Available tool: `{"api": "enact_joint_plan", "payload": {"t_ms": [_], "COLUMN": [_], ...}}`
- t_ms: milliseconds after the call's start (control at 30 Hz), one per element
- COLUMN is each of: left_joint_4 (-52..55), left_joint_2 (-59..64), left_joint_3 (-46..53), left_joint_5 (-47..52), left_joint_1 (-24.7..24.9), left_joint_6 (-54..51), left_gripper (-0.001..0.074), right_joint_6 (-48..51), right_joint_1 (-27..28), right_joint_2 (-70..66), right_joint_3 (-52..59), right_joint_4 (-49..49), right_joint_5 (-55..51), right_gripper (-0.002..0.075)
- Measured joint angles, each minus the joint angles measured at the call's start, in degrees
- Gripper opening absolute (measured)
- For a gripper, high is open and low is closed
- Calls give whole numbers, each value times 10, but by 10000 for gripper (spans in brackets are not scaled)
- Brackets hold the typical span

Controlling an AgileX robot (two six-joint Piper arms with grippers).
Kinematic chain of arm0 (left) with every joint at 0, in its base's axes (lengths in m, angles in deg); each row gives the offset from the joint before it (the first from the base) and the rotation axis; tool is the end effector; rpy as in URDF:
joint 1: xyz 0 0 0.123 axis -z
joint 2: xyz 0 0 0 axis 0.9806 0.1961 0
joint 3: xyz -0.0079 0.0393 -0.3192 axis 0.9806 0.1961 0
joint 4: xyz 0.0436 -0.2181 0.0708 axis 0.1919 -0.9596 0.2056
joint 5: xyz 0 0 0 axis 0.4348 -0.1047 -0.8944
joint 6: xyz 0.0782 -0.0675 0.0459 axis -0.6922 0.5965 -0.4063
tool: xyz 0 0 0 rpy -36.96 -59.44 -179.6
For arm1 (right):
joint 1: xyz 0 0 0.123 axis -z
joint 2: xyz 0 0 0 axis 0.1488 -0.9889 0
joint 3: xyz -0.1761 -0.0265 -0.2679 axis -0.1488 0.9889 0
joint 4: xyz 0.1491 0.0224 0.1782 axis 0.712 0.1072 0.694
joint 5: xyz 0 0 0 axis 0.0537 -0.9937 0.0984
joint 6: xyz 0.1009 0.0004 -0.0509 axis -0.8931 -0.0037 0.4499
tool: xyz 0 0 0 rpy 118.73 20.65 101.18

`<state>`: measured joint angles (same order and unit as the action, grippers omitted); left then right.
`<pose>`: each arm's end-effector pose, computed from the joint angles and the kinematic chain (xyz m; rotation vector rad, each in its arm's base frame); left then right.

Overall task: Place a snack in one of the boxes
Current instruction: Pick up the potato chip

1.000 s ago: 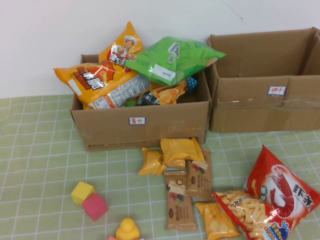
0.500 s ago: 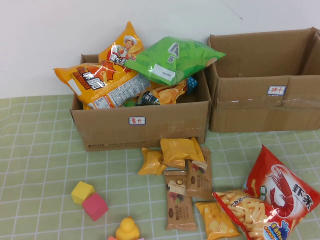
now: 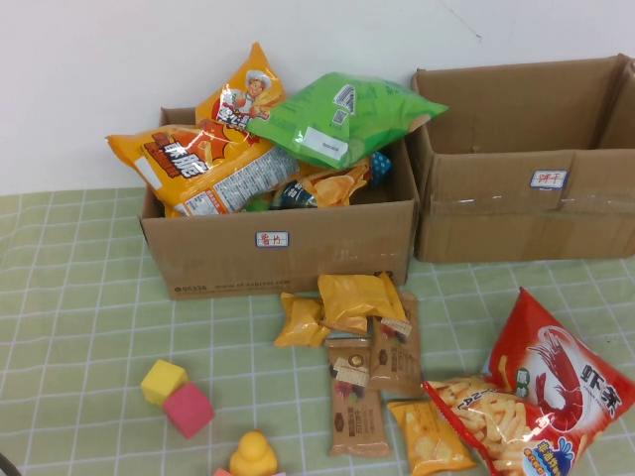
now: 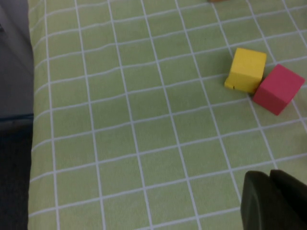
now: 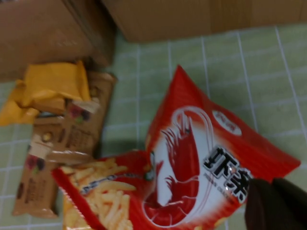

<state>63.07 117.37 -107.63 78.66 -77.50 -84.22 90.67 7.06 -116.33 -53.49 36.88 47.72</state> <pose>0.0543 -0.0050 0.2670 0.0359 2.2437 -0.0522 0.1510 0.0257 0.2779 0.0525 2.2656 0.3202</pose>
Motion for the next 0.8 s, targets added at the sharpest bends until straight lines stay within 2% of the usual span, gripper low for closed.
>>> {"api": "enact_joint_plan", "payload": {"t_ms": [100,167,267,333,400,467,600,700,800], "left_joint_4": [0,-1,-1,-1,-1,-2,-6,-9,-11], "left_joint_2": [0,0,0,0,0,0,0,0,0], "left_joint_3": [14,19,20,20,20,20,20,20,20], "left_joint_5": [-11,-17,-26,-29,-31,-33,-41,-43,-44], "left_joint_1": [0,0,0,0,0,0,0,0,0], "left_joint_6": [-1,-1,-1,-1,-1,-1,-1,-1,-1], "left_gripper": [-2,-2,-2,-2,-2,-2,-2,-2,-2], "right_joint_6": [0,3,25,37,54,90,194,305,374], "right_joint_1": [0,0,0,0,0,-1,-16,-35,-43], "right_joint_2": [-71,-111,-168,-198,-223,-246,-290,-322,-360], "right_joint_3": [0,0,0,0,0,0,-1,-3,-5], "right_joint_4": [22,58,114,151,179,215,342,456,546], "right_joint_5": [12,17,22,23,18,14,12,30,44], "right_gripper": [16,61,223,386,514,596,643,651,653]}}
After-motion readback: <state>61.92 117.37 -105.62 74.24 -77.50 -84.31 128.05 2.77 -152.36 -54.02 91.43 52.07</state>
